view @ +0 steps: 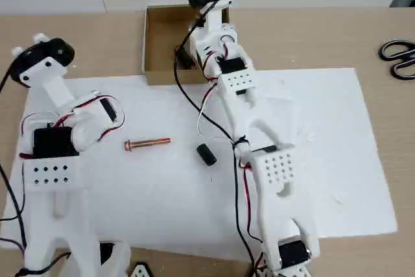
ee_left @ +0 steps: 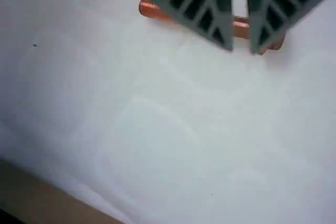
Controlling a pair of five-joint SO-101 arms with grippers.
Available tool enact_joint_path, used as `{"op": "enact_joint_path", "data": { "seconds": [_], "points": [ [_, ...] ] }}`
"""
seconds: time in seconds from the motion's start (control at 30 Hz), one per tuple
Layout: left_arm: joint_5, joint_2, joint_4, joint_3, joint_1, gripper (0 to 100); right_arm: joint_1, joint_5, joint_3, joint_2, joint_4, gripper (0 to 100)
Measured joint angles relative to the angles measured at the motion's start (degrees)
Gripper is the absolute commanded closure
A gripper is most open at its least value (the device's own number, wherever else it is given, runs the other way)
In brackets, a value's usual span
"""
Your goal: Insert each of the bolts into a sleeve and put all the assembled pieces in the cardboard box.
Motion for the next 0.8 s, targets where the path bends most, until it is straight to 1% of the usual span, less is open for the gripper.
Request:
{"op": "enact_joint_path", "data": {
  "seconds": [0.17,0.3,0.47,0.53,0.67,0.73,0.8],
  "points": [
    [0.0,0.0,0.0,0.0,0.0,99,-0.35,1.58,-13.19,12.4,1.58,99.1],
    [0.0,0.0,0.0,0.0,0.0,99,-1.58,2.64,-21.1,16.7,5.54,99.1],
    [0.0,0.0,0.0,0.0,0.0,99,-2.11,2.64,-26.9,19.16,8.79,98.3],
    [0.0,0.0,0.0,0.0,0.0,99,-2.11,2.64,-27.87,19.25,10.11,93.9],
    [0.0,0.0,0.0,0.0,0.0,99,-2.11,2.64,-28.48,19.25,12.31,81.7],
    [0.0,0.0,0.0,0.0,0.0,99,-2.11,2.64,-29.54,19.25,13.63,79.5],
    [0.0,0.0,0.0,0.0,0.0,99,-2.02,2.64,-31.3,19.25,15.21,79.7]
  ]
}}
